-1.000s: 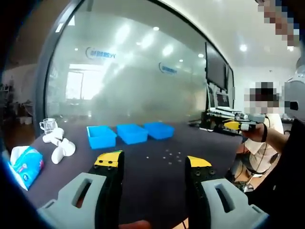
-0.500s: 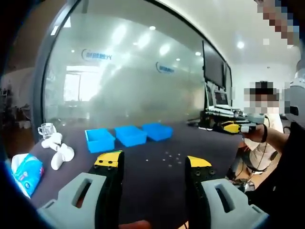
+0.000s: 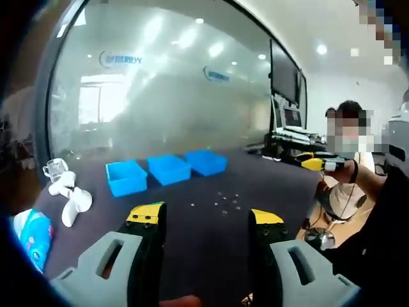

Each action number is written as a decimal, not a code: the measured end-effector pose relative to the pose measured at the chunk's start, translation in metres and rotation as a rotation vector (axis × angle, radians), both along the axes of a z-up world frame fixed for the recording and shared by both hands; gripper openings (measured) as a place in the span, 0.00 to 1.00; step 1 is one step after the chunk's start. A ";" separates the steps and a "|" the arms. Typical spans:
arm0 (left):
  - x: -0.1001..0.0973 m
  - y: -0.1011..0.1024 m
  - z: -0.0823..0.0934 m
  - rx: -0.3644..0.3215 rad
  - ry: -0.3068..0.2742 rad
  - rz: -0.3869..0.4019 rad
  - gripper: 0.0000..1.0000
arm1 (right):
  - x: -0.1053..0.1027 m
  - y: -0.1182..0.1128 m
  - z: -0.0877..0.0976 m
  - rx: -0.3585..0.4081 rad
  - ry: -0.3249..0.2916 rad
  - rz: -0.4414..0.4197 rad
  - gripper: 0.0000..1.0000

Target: Sort the screws, nuts, and washers into the corresponding bins

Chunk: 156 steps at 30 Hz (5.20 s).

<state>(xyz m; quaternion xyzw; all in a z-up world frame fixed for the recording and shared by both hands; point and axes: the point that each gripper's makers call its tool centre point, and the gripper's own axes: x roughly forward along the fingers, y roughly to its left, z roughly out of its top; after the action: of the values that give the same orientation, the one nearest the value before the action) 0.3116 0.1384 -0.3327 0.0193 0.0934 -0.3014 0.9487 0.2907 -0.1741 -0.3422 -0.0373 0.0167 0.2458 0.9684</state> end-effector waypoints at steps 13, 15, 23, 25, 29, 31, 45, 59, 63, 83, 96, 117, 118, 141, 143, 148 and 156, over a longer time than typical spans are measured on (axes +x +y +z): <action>0.037 -0.036 0.002 0.057 0.085 -0.115 0.50 | -0.006 0.005 -0.006 -0.020 0.008 0.015 0.32; 0.044 -0.039 0.002 0.065 0.096 -0.122 0.50 | -0.006 0.004 -0.005 -0.018 0.005 0.014 0.32; 0.079 -0.054 -0.009 0.080 0.200 -0.158 0.49 | -0.008 0.003 -0.008 -0.016 0.011 0.013 0.32; 0.088 -0.057 -0.013 0.095 0.220 -0.158 0.49 | -0.009 0.003 -0.009 -0.016 0.014 0.013 0.32; 0.102 -0.063 -0.024 0.110 0.270 -0.165 0.49 | -0.008 0.002 -0.010 -0.017 0.019 0.010 0.32; 0.108 -0.067 -0.030 0.123 0.289 -0.169 0.49 | -0.009 0.001 -0.011 -0.018 0.019 0.008 0.32; 0.134 -0.081 -0.057 0.192 0.351 -0.161 0.49 | -0.007 -0.005 -0.016 -0.022 0.037 -0.004 0.32; 0.130 -0.086 -0.091 0.338 0.412 -0.231 0.47 | -0.009 -0.002 -0.021 -0.033 0.049 0.009 0.32; 0.132 -0.091 -0.093 0.328 0.405 -0.232 0.45 | -0.010 -0.001 -0.025 -0.040 0.057 0.012 0.32; 0.145 -0.095 -0.115 0.313 0.441 -0.240 0.44 | -0.010 -0.003 -0.028 -0.062 0.059 0.020 0.32; 0.152 -0.089 -0.128 0.312 0.427 -0.202 0.37 | -0.011 -0.005 -0.028 -0.071 0.060 0.022 0.33; 0.150 -0.090 -0.130 0.286 0.400 -0.162 0.06 | -0.011 -0.002 -0.023 -0.066 0.051 0.044 0.33; 0.149 -0.090 -0.130 0.285 0.400 -0.161 0.06 | -0.011 -0.002 -0.023 -0.065 0.049 0.044 0.33; 0.123 -0.089 -0.043 0.024 0.079 -0.062 0.04 | -0.007 -0.005 -0.010 -0.037 0.023 0.013 0.32; 0.121 -0.086 -0.033 -0.001 0.038 -0.031 0.04 | -0.007 -0.004 -0.007 -0.031 0.015 0.010 0.32; 0.118 -0.072 -0.008 -0.087 -0.054 0.049 0.04 | -0.009 -0.003 0.000 -0.012 0.002 0.002 0.32; 0.139 -0.034 0.011 -0.072 -0.120 0.166 0.04 | -0.010 0.000 0.005 -0.003 -0.009 0.003 0.32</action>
<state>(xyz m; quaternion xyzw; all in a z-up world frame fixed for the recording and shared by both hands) 0.4509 0.1046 -0.3216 -0.0047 0.0270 -0.2230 0.9744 0.2812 -0.1741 -0.3367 -0.0400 0.0127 0.2472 0.9680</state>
